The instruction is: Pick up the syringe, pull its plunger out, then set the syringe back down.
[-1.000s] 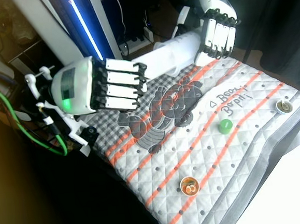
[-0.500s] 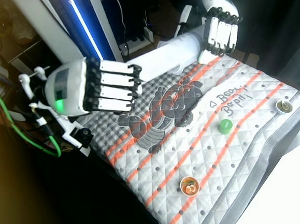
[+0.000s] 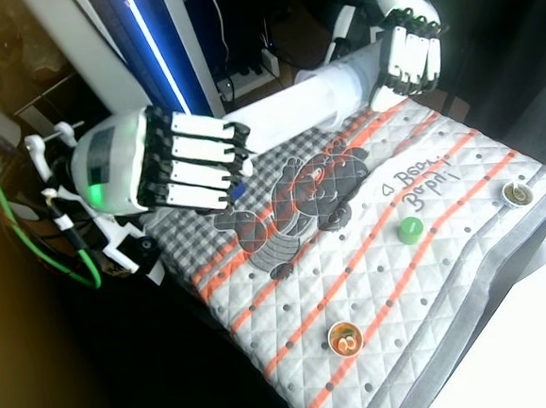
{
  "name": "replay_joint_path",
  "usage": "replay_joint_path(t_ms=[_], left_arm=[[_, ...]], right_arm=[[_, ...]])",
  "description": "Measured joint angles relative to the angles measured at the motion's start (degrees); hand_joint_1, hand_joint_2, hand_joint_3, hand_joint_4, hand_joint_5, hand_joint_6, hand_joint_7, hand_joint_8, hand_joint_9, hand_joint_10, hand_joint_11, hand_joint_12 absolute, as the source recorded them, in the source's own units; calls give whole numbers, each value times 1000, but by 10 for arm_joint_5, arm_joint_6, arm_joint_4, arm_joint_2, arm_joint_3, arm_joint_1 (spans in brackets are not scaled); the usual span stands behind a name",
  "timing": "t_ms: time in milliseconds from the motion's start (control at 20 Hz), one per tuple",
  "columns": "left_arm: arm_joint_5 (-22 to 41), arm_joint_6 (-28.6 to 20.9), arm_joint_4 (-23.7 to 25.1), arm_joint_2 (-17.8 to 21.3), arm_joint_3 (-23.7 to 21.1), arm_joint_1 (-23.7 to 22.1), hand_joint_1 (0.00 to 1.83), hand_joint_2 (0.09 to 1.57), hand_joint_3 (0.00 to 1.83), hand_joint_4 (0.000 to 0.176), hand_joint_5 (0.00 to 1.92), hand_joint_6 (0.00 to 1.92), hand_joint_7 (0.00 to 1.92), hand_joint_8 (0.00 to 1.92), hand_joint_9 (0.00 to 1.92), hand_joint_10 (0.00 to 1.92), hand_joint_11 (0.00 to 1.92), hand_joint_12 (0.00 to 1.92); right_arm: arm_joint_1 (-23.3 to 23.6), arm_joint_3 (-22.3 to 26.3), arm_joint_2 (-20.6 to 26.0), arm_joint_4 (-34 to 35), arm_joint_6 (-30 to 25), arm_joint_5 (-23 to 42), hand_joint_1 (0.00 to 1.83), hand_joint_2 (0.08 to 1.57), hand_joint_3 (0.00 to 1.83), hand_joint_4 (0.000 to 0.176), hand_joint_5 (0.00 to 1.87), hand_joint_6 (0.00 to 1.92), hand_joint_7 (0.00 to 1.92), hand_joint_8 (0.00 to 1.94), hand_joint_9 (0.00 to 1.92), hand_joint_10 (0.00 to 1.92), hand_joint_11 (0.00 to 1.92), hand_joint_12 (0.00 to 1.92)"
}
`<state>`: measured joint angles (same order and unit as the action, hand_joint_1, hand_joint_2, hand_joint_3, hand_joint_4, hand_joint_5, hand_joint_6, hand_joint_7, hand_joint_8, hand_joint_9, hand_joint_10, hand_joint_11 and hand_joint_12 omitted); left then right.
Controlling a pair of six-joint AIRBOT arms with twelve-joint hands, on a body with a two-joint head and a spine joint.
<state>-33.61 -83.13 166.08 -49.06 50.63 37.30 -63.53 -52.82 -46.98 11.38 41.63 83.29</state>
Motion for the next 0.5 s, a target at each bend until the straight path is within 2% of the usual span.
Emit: replay_joint_path(t_ms=[50,100,150,200,250,300,350,400,450,500], left_arm=[[0,2,-1,0,0,0,1345,1154,3,0,816,1033,961,1149,813,1348,571,1661],[0,2,-2,0,0,0,1345,1154,3,0,816,1033,961,1149,813,1348,571,1661],[0,2,-3,1,0,0,1258,1154,1,0,847,997,971,1244,835,1259,581,1724],[0,3,-3,1,0,0,1246,1158,1,0,841,1025,964,1245,809,1254,524,1758],[0,3,-3,1,0,0,1246,1162,1,0,839,1017,951,1276,790,1285,507,1786],[0,-3,-8,0,0,0,1246,1162,1,0,839,1017,951,1276,790,1285,507,1786],[-1,-9,-14,0,0,0,1237,1172,1,0,842,1006,913,1335,735,1339,467,1834],[-4,-6,-19,2,0,0,1238,1174,0,0,851,986,902,1360,710,1376,439,1883],[-3,-1,-27,4,2,0,1241,1173,0,0,860,968,897,1373,697,1420,438,1919],[-2,2,-29,4,6,0,1239,1174,0,0,877,947,883,1398,694,1534,460,1921]], right_arm=[[0,0,1,0,1,0,1235,1193,1,0,884,883,838,1538,971,1749,948,1863],[0,0,1,2,2,0,1235,1193,1,0,884,883,838,1538,971,1749,948,1863],[0,0,1,4,2,0,1247,1169,0,0,920,833,898,1438,988,1632,919,1809],[-2,0,1,5,2,0,1187,1101,0,0,681,609,697,822,700,1038,591,1533],[-2,0,1,6,3,0,1069,1015,0,0,447,351,482,325,417,545,246,1380],[-2,1,1,17,14,0,1069,1015,0,0,447,351,482,325,417,545,246,1380],[-2,1,1,33,18,-3,835,874,0,106,149,126,165,76,121,146,48,956],[-3,0,3,42,21,-6,730,781,0,128,66,38,41,39,23,32,9,570],[-3,-1,5,51,21,-1,615,745,0,103,2,1,1,1,0,0,0,30],[-3,-1,8,54,21,3,464,781,7,101,0,0,0,0,0,0,0,5]])
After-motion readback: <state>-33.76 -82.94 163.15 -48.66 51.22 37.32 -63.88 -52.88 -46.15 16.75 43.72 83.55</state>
